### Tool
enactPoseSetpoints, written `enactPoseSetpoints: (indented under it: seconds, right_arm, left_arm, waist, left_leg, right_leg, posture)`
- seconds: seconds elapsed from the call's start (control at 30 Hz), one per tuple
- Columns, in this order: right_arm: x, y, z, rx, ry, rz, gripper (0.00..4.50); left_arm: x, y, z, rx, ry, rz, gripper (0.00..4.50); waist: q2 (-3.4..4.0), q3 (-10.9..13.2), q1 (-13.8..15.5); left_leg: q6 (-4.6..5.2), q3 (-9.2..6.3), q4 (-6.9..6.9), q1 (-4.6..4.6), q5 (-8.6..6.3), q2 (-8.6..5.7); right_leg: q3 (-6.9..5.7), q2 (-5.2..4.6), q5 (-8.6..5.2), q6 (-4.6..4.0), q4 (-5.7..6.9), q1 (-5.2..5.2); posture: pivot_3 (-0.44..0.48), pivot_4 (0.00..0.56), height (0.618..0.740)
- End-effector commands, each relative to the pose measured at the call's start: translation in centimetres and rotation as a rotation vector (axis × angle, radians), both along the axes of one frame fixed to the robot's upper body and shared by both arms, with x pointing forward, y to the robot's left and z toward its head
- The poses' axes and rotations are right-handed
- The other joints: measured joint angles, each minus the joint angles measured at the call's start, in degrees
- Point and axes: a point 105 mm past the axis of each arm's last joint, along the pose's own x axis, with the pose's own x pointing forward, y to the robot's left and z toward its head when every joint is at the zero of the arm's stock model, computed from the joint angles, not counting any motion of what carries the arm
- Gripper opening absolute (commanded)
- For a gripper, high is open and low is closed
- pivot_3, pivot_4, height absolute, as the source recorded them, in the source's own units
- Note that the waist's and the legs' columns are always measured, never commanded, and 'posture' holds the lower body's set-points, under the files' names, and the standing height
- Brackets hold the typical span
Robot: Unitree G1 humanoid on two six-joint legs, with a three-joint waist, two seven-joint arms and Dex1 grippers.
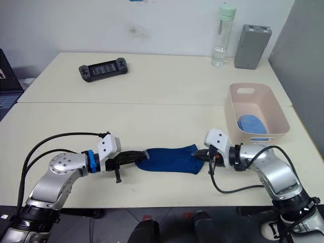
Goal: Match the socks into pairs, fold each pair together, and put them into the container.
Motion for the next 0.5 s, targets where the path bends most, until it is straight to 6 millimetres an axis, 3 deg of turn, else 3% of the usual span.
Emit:
enactPoseSetpoints:
  seconds: [0.03,0.33,0.5]
  right_arm:
    - [0.8,-1.9,-0.2,-0.025,0.0,-0.109,1.23]
    - [1.1,-2.1,-3.4,-0.079,0.091,-0.231,4.44]
    - [0.1,-0.8,-4.4,-0.062,0.189,-0.209,4.48]
  left_arm:
    - [-0.6,0.2,2.0,-0.008,-0.051,-0.012,0.0]
    - [-2.6,-1.4,3.3,0.001,-0.072,-0.116,0.0]
    - [-3.3,-2.4,3.9,0.01,-0.051,-0.173,0.0]
  waist:
    - [0.0,0.0,0.0]
    - [0.0,0.0,-0.17]
    - [0.0,0.0,-0.36]
  left_leg:
    - [0.0,0.0,0.0,-0.01,0.0,0.0]
    - [0.0,0.02,-0.01,0.01,0.0,0.01]
    - [0.0,0.02,0.0,0.04,0.0,0.0]
  right_leg:
    - [0.0,0.0,0.0,0.0,-0.02,0.0]
    - [0.01,0.0,0.0,0.0,-0.01,-0.02]
    - [0.01,0.0,-0.01,0.0,-0.01,0.01]
  posture:
    - [0.0,0.15,0.74]
    - [0.0,0.15,0.74]
    - [0.0,0.15,0.74]
